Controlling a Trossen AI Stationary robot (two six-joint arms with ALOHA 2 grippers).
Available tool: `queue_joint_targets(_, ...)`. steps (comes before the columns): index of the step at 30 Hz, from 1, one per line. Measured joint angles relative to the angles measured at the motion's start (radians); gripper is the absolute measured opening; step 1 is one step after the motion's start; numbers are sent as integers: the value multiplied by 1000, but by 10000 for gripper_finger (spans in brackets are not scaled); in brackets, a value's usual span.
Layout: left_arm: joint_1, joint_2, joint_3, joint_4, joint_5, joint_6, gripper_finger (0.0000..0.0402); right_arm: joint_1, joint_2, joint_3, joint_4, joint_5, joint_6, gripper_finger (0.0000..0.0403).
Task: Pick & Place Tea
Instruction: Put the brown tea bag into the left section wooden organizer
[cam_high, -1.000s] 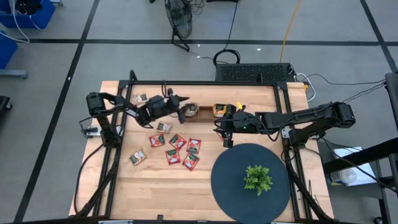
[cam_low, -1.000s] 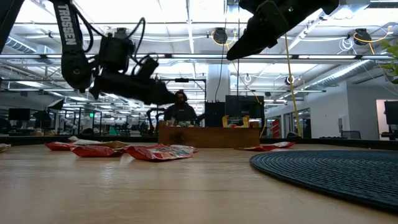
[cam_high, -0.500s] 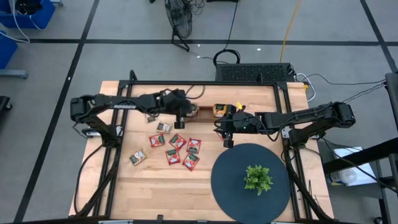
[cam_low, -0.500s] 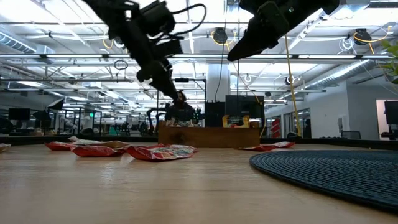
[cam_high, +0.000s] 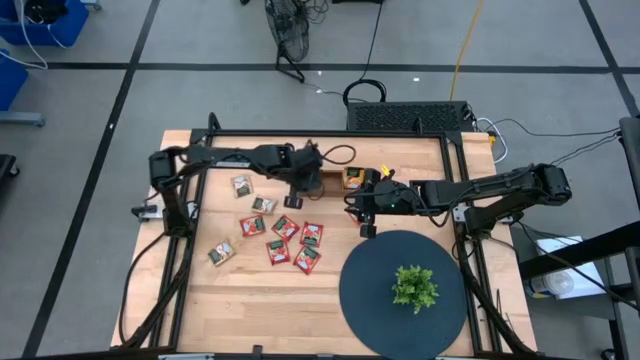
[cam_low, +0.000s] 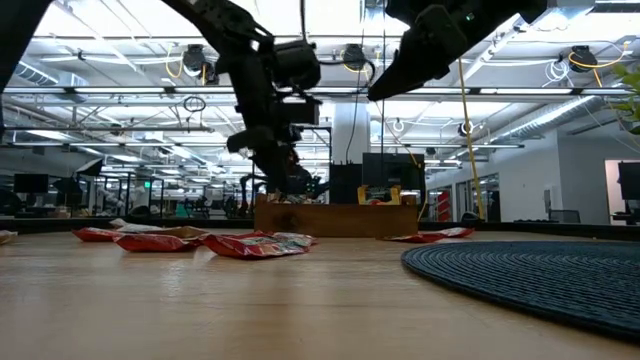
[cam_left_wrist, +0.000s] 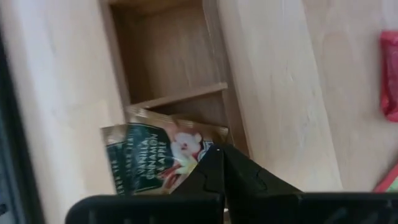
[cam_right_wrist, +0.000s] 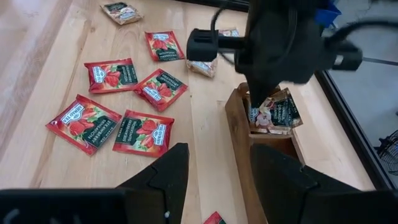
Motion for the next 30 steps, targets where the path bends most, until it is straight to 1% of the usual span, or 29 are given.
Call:
queue_joint_targets(5,4,78,54,-58,-17,11,1,0,0,0,-11,0,-1,155)
queue_joint_targets(8,10,115,64,-68,-28,20,1,0,0,0,-16,0,-2,155)
queue_joint_targets(16,21,131,65,-65,-15,20,1,0,0,0,-22,0,-3,155)
queue_joint_targets(25,18,131,60,36,-129,-28,1,0,0,0,-23,0,11,155)
queue_joint_targets(30,11,131,59,42,-181,-68,3,0,0,0,-23,0,18,155)
